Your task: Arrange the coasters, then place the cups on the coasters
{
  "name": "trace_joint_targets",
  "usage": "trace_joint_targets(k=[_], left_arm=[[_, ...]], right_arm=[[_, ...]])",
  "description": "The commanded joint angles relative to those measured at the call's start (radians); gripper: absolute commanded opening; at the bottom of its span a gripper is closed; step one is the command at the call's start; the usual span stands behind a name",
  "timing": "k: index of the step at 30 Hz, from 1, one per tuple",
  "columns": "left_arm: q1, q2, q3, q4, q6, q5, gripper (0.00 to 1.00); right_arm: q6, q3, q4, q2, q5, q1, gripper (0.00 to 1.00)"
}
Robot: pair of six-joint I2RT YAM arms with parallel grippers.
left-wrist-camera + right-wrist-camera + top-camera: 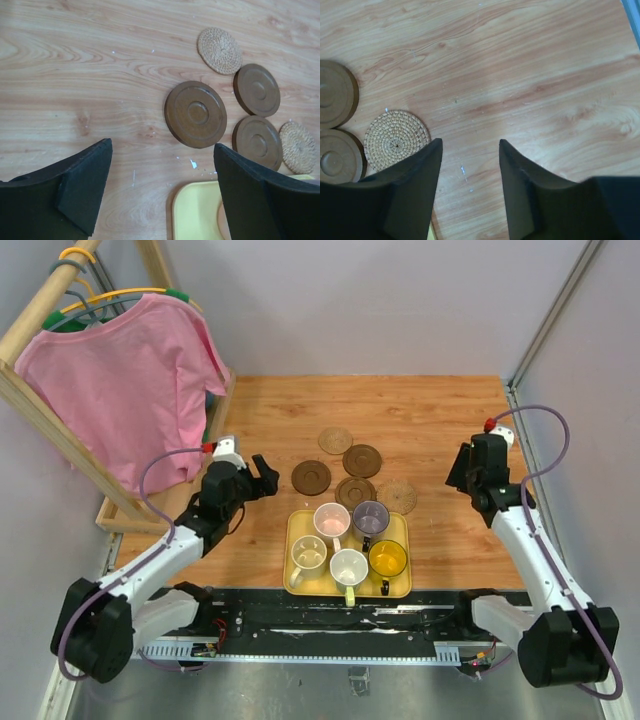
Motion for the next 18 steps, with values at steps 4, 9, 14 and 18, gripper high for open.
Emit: trace_joint_targets(k=[4,9,14,18], left_arm=[[0.006,0.195,0.056,0.200,0.011,0.092,0.57],[0.006,0.346,0.121,0.255,0.024,0.160,0.01],[0.006,0.486,0.178,0.324,0.034,0.234,0.01],[0.006,0.602,0.249,0.353,0.021,0.311,0.00]], right_arm=[[-0.001,0.000,0.139,0.125,-0.161,0.008,0.27],[-0.009,0.067,0.186,0.282,-0.279,0.050,0.08],[-0.017,0.166,0.206,0.465,-0.402,0.115,0.01],[-0.015,0.242,0.237,0.577,-0.504,0.181,0.01]])
